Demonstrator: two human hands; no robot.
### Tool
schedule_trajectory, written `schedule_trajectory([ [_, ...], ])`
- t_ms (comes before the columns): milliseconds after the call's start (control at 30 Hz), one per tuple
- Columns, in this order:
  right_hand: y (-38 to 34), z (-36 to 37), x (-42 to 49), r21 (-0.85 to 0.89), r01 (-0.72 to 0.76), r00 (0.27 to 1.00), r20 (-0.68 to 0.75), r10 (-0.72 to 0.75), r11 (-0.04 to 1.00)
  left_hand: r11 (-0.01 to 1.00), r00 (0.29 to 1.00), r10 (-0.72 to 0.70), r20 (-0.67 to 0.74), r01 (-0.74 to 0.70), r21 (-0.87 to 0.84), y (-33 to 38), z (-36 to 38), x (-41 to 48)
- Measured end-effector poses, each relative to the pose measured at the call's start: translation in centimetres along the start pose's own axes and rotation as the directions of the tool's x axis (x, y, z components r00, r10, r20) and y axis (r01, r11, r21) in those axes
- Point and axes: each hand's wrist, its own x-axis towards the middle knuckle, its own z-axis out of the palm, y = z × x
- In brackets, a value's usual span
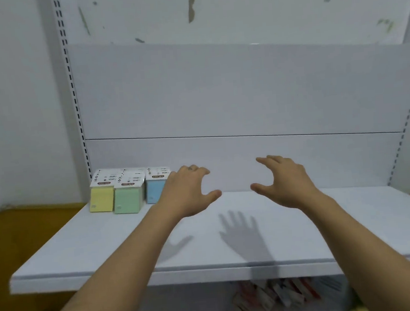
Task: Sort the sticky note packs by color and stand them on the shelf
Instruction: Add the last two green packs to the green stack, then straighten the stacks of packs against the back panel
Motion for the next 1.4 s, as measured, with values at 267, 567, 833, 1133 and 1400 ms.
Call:
schedule_trajectory([
  [267, 1.7, -3.9, -9.0, 0.059, 0.001, 1.0, 0.011, -0.002, 0.998, 0.999, 0.999, 0.028, 0.018, -0.028, 0.016, 7.4, -2.4, -6.5],
  [567, -0.3, -5.5, -14.8, 0.108, -0.038, 0.998, 0.047, 0.033, 0.993, 0.999, 0.999, 0.041, 0.014, -0.042, 0.028, 7.9, -5.3, -11.1],
  [833, -7.8, -4.2, -15.5, 0.139, -0.069, 0.993, 0.106, 0.055, 0.988, 0.999, 0.997, -0.036, 0.061, 0.035, 0.022, 1.1, -7.9, -16.2],
  [1133, -19.1, 1.1, -12.7, 0.173, -0.008, 0.98, 0.199, -0.027, 0.985, 0.98, 0.983, -0.173, 0.059, 0.166, 0.107, -11.2, -10.4, -20.1],
  [1400, -24.6, 7.4, -5.5, 0.212, 0.065, 0.968, 0.225, -0.113, 0.975, 0.956, 0.964, -0.261, 0.05, 0.25, 0.156, -19.7, -8.1, -17.0],
])
